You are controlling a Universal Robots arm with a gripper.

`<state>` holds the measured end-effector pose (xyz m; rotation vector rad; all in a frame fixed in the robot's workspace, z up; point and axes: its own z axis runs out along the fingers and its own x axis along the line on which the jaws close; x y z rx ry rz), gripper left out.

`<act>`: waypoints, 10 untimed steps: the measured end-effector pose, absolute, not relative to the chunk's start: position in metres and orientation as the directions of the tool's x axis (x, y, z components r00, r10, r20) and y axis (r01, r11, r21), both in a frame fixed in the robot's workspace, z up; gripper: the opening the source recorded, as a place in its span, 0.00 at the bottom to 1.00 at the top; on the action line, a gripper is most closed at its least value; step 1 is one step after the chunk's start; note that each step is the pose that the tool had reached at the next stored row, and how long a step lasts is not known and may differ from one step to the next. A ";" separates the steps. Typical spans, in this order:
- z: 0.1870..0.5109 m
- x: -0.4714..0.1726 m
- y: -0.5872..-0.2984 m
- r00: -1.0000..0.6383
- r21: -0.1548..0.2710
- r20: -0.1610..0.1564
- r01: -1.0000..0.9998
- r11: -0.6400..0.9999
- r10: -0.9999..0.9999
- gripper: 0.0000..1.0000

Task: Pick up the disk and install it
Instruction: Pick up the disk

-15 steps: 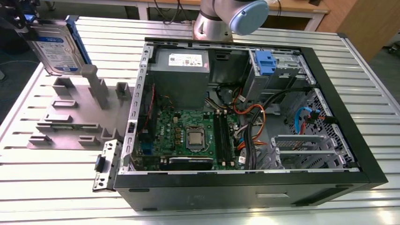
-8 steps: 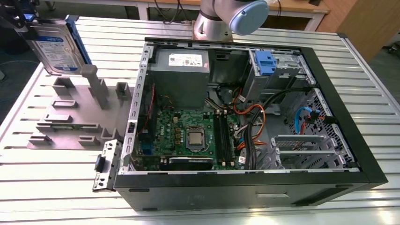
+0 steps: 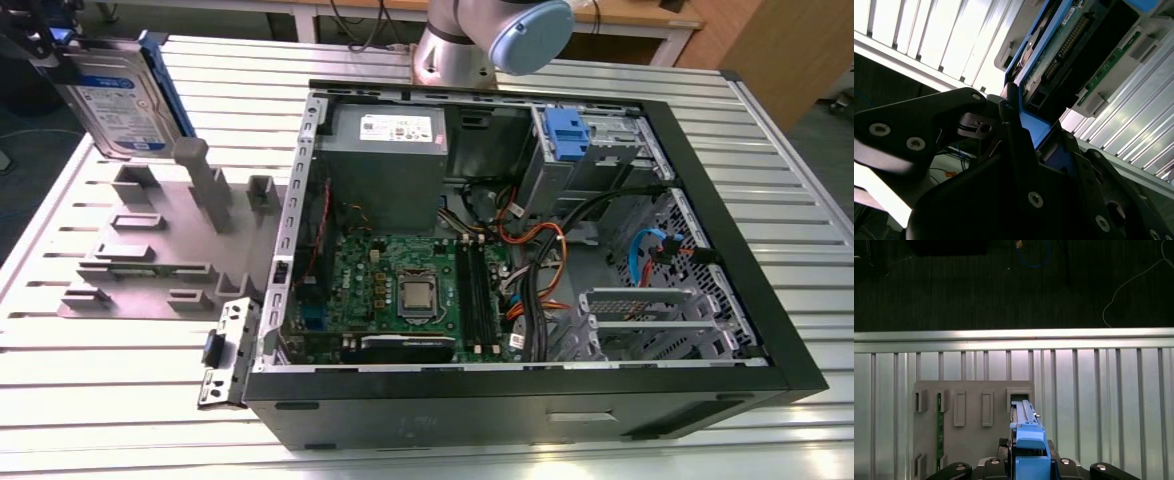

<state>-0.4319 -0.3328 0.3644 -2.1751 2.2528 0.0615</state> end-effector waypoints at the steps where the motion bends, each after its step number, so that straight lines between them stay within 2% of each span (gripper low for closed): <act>1: 0.364 -0.432 -0.333 -0.035 0.022 -0.034 -0.999 0.035 -0.999 0.36; 10: 0.367 -0.432 -0.333 -0.035 0.022 -0.034 -0.999 0.035 -0.999 0.36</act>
